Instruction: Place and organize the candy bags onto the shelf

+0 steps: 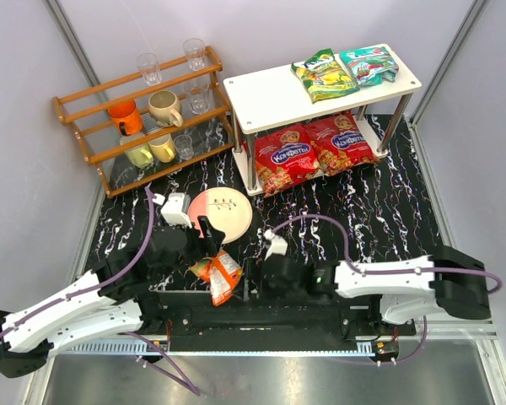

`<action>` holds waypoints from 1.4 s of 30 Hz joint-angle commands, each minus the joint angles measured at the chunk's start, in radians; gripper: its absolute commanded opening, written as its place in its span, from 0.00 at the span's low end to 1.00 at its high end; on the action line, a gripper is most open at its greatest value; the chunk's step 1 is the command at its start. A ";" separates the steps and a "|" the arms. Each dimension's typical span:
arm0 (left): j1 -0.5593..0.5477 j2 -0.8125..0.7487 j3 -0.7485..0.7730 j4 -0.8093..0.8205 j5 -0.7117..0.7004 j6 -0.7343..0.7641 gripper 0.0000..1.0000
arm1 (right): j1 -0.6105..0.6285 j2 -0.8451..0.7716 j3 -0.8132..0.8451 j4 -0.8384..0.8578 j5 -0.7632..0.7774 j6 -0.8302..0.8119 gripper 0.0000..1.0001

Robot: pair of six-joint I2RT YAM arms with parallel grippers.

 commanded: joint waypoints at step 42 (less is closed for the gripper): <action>0.006 -0.053 -0.024 0.060 0.013 -0.005 0.73 | 0.104 -0.412 0.227 -0.969 0.598 0.417 0.00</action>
